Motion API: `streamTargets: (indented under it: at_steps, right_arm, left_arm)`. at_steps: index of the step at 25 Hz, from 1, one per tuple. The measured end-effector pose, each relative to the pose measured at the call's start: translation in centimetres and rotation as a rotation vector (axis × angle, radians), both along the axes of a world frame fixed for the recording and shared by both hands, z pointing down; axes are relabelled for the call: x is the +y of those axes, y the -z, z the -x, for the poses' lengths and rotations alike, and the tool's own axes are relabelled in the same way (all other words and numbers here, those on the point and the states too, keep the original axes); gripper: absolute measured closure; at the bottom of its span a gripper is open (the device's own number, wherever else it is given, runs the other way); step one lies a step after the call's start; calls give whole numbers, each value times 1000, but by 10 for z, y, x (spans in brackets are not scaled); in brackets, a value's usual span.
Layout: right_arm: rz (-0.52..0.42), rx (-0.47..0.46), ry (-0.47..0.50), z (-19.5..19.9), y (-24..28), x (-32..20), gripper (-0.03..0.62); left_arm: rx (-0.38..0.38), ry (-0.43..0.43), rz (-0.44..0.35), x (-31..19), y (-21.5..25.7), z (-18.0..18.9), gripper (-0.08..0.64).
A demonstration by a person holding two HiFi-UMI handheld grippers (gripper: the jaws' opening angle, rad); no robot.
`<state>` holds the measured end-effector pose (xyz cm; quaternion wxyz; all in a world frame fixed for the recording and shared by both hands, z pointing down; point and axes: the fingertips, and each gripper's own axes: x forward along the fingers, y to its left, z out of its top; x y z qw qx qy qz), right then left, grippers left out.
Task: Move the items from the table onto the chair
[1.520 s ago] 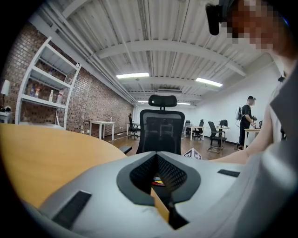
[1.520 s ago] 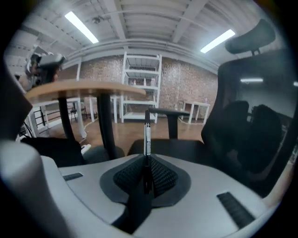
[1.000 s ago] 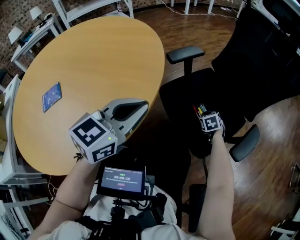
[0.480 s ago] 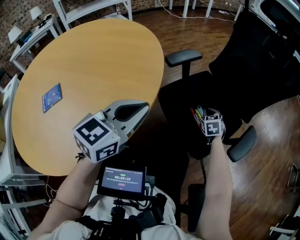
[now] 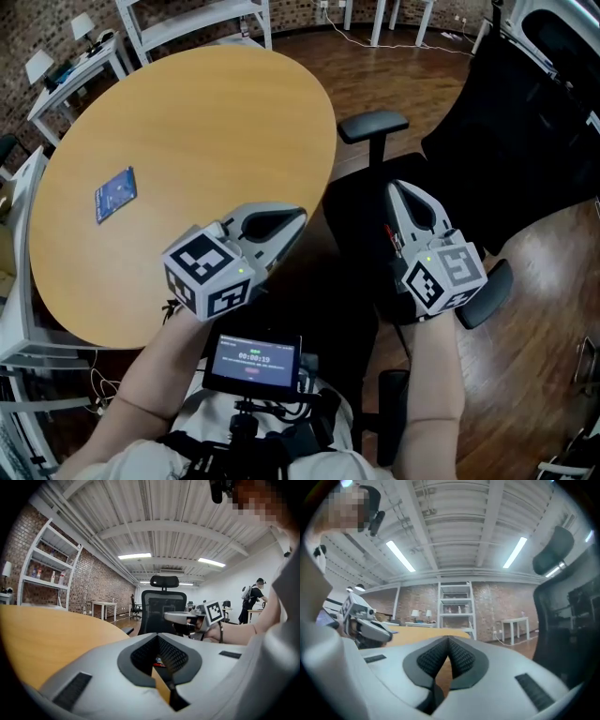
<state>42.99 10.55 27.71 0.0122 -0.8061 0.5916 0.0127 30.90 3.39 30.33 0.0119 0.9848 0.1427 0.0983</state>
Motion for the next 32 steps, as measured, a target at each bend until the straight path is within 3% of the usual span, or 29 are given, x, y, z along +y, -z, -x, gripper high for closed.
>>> streamTargets:
  at_steps: [4, 16, 26, 32]
  right_arm:
    - [-4, 45, 170, 63, 33, -38, 586]
    - [-60, -97, 521, 190, 53, -142, 586]
    - [-15, -43, 683, 276, 39, -226, 586]
    - [4, -43, 756, 316, 33, -250, 586]
  left_arm:
    - [7, 27, 8, -9, 2, 10, 557]
    - [18, 198, -2, -80, 2, 91, 558]
    - [28, 388, -7, -151, 0, 185, 558]
    - [34, 457, -12, -172, 2, 220, 558]
